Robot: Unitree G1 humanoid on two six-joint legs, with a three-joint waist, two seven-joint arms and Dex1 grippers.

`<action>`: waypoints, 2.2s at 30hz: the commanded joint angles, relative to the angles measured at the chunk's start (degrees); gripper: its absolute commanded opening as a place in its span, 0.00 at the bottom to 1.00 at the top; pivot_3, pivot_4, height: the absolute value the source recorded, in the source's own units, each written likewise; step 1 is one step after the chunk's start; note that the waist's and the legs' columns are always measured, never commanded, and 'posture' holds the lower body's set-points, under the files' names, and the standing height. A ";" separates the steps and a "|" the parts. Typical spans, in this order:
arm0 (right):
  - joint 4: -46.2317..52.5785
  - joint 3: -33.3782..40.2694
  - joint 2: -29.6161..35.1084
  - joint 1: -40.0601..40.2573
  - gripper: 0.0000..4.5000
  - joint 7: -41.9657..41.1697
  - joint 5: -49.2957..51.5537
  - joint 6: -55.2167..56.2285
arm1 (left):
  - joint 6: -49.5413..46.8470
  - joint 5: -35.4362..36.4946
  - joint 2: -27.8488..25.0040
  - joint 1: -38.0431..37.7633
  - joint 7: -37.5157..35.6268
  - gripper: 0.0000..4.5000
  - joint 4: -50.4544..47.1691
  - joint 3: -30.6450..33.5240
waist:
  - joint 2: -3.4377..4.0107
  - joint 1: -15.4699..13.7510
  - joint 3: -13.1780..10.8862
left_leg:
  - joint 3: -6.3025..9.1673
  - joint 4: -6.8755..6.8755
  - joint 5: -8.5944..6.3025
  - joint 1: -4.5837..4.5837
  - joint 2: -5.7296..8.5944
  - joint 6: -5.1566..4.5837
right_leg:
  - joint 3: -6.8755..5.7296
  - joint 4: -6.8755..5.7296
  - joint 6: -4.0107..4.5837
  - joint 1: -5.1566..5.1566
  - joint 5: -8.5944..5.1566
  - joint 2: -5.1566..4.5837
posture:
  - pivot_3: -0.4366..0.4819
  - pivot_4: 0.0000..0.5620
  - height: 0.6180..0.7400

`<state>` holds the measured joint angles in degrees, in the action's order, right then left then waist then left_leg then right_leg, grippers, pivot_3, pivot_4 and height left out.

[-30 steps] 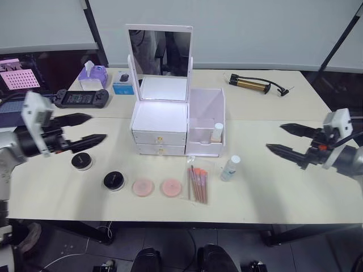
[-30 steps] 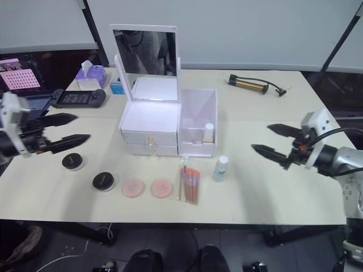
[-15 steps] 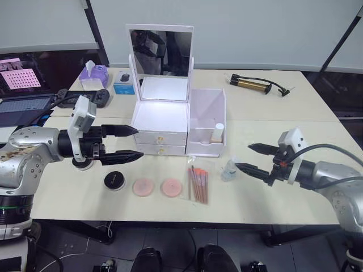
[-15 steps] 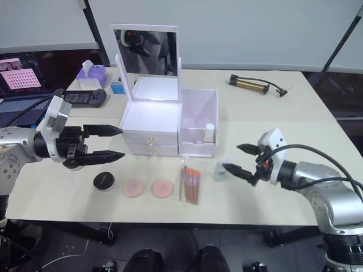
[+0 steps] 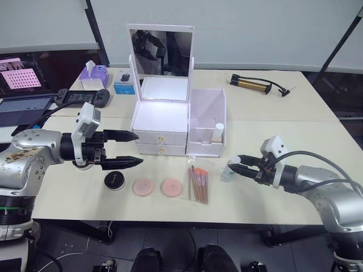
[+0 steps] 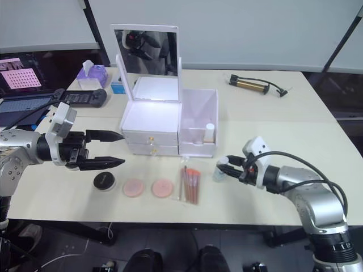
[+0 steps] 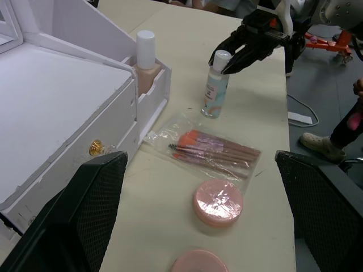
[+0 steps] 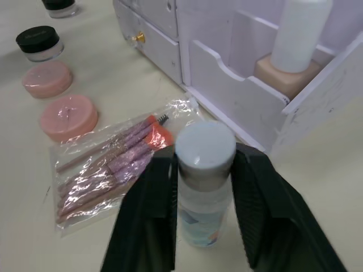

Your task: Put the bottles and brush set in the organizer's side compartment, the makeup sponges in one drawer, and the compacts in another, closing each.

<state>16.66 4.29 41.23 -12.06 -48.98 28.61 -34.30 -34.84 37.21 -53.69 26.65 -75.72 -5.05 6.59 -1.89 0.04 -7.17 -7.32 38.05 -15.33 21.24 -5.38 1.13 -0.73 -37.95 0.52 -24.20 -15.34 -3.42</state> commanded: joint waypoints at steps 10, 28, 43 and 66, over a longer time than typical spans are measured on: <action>0.75 1.40 0.20 -10.17 0.20 -2.63 4.73 -0.97 | 0.29 0.79 -1.45 -2.93 2.22 1.00 -1.63 6.14 | -0.01 0.45 0.00 | 0.04 0.00 0.00 0.01 0.00 0.00 | 0.00 -0.03 0.04 -0.05 0.02 0.02 | 0.48 0.27 0.58; -30.21 -13.10 -10.01 -40.46 0.20 -7.65 -10.04 8.58 | 2.04 2.11 4.35 -15.89 16.04 1.00 -11.90 14.93 | -0.01 0.45 -0.01 | 0.15 0.02 -0.01 0.12 0.01 -0.03 | -0.07 -0.04 0.14 -0.10 0.05 -0.02 | 0.48 0.27 0.58; -43.16 -14.15 -16.18 -42.82 0.41 -10.27 -16.70 15.64 | 1.24 4.17 4.00 -20.09 19.37 1.00 -15.59 16.98 | 0.00 0.65 -0.01 | 0.16 0.01 0.01 0.10 -0.01 -0.01 | -0.09 -0.06 0.15 -0.10 0.06 -0.02 | 0.48 0.27 0.58; -35.17 11.79 2.25 -24.95 0.99 -14.94 -4.26 16.51 | 17.82 -4.70 5.18 -26.28 24.37 1.00 5.89 33.69 | 0.02 0.70 -0.01 | 0.14 -0.09 -0.01 -0.02 -0.02 -0.03 | -0.11 0.01 0.18 -0.03 0.04 -0.06 | 0.48 0.27 0.58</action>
<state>-18.63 14.44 42.53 -37.80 -63.28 23.85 -20.56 -18.88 32.92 -47.01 0.62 -51.04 -0.86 37.22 -1.87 0.73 -7.19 -7.18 37.95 -15.35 21.19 -5.43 1.10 -0.84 -37.94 0.71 -24.22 -15.31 -3.46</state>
